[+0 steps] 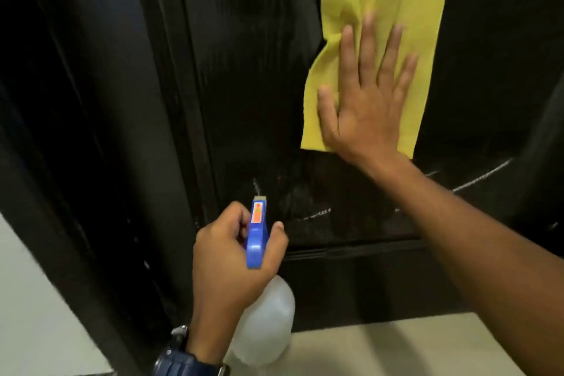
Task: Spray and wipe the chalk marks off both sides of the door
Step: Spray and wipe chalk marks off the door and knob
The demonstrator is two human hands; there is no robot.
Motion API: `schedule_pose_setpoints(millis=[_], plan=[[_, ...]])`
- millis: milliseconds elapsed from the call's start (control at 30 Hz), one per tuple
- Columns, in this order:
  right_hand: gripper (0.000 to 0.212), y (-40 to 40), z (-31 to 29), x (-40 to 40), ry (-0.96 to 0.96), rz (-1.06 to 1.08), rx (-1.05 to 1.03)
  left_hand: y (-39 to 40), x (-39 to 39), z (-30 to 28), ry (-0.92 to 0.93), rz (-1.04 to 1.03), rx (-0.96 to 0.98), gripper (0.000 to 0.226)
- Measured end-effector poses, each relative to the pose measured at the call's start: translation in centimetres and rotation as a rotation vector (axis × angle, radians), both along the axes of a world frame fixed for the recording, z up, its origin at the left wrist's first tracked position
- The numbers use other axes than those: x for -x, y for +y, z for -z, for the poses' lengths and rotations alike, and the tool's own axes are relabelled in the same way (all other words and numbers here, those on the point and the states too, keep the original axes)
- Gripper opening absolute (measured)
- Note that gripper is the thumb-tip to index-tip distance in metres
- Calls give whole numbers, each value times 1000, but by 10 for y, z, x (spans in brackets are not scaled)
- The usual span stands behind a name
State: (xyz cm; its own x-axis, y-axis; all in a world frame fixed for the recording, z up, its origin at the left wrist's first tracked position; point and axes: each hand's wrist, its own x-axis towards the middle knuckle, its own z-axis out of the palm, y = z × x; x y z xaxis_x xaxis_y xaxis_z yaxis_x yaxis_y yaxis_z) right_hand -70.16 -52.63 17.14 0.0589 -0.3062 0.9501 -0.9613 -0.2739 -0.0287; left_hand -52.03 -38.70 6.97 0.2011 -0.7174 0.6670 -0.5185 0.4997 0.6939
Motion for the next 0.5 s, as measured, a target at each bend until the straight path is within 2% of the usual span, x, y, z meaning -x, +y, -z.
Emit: schedule_pose_setpoints(millis=[100,233,333,400,500], plan=[[74,-3,-12,-18,-22,44,40,0,-6,-10,10,-20,46,39],[76,1,56,-29,365,-38,-2,-8,-14,-22,109,-84,122,41],[76,6,134,-32,665,-110,-92,-10,-16,-26,91,-124,149,39],[75,11,163,-28,781,-86,-154,-8,-20,-25,60,-142,150,34],[75,16,135,-31,760,-84,-146,0,-28,-24,53,-147,141,32]])
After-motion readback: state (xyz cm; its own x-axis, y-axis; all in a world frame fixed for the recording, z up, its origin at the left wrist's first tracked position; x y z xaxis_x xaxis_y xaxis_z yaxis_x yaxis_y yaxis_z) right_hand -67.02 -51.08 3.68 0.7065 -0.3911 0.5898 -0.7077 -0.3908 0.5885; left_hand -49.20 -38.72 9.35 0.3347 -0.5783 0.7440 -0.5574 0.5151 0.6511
